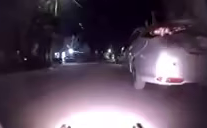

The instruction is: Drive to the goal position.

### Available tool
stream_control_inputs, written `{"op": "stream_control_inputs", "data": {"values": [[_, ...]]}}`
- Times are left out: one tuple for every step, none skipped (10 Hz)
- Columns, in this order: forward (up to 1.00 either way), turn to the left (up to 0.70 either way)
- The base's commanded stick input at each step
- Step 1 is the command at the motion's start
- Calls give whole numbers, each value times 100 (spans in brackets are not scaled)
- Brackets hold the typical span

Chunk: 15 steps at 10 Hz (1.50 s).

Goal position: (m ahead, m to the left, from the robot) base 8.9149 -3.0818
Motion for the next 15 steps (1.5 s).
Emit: {"op": "stream_control_inputs", "data": {"values": [[45,-1],[45,-24],[45,-26],[45,-26],[45,-26],[45,-26],[45,-26],[45,-26],[45,-26],[45,-6],[45,0],[45,0],[45,0],[45,0],[45,0]]}}
